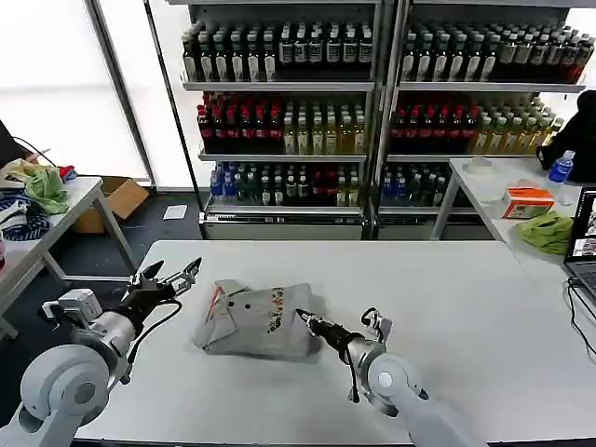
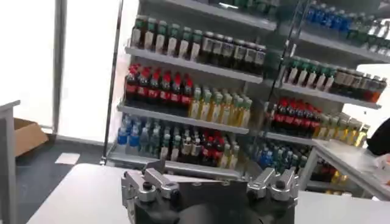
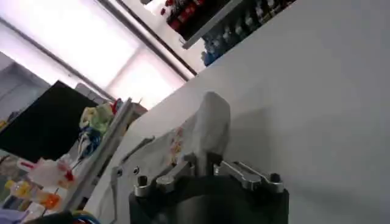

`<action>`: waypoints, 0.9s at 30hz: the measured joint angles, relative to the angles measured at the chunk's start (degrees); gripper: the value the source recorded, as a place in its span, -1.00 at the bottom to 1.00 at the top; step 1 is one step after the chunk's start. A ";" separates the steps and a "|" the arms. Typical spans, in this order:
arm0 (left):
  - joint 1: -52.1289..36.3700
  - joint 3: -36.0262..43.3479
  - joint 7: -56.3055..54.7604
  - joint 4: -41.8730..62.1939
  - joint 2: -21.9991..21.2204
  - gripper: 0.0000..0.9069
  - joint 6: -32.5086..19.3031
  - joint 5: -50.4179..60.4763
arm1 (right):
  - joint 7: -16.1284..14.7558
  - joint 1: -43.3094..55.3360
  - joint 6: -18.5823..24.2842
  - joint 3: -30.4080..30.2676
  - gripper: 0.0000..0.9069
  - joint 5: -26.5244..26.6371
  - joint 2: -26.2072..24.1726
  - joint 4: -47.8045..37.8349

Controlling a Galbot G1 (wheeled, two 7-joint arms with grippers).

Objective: Fold and organize the clothes.

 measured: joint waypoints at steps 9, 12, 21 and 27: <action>0.81 -0.70 0.06 -0.23 -0.37 1.00 0.00 0.00 | 0.26 0.96 -2.82 0.63 -1.00 -1.26 -1.36 -0.62; 1.04 -0.93 0.10 -0.29 -0.52 1.00 0.00 0.01 | 0.51 0.94 -4.12 1.39 -1.00 -1.49 -2.31 -0.34; 0.92 -0.80 0.26 -0.26 -0.80 1.00 0.00 -0.02 | 1.08 -0.30 -8.52 5.33 -1.00 -1.77 -6.72 1.70; 0.89 -0.48 0.36 -0.30 -1.05 1.00 -0.01 -0.05 | 0.62 -2.26 -10.49 9.18 -1.00 -3.78 -10.67 3.06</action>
